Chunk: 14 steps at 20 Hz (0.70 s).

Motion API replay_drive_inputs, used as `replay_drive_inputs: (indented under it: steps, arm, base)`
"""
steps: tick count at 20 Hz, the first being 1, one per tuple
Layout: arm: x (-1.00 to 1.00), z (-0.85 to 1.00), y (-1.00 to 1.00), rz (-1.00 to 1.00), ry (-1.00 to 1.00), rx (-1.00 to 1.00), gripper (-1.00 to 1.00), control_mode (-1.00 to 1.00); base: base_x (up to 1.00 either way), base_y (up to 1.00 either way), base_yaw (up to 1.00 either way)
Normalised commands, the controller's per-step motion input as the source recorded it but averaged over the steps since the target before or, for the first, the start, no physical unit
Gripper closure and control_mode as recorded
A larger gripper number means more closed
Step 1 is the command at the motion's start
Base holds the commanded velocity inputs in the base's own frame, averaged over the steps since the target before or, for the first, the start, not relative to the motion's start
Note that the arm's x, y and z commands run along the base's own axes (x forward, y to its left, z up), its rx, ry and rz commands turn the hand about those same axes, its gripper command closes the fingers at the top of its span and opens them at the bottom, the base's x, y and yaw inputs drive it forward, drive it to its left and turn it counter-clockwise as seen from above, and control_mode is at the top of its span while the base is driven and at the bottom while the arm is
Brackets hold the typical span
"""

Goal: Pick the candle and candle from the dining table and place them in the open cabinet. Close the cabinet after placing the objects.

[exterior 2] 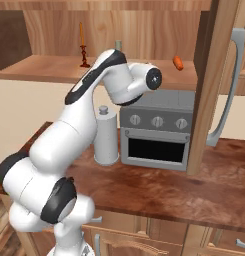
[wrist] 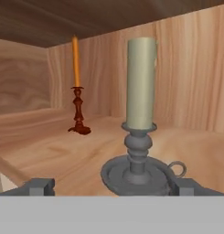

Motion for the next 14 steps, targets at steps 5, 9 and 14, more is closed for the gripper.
replay_drive_inputs:
  steps: [5,9,14]
  arm:
    - [-0.81,0.0,0.0,-0.07,0.0,0.0,-1.0,-1.0]
    - [-0.81,-0.29,0.0,-0.04,0.0,0.0,-1.0,-1.0]
    - [-0.72,-0.47,0.0,-0.01,0.0,0.0,-1.0,-1.0]
  base:
    - [0.0,0.0,0.0]
    - [0.0,0.0,0.0]
    - [0.0,0.0,0.0]
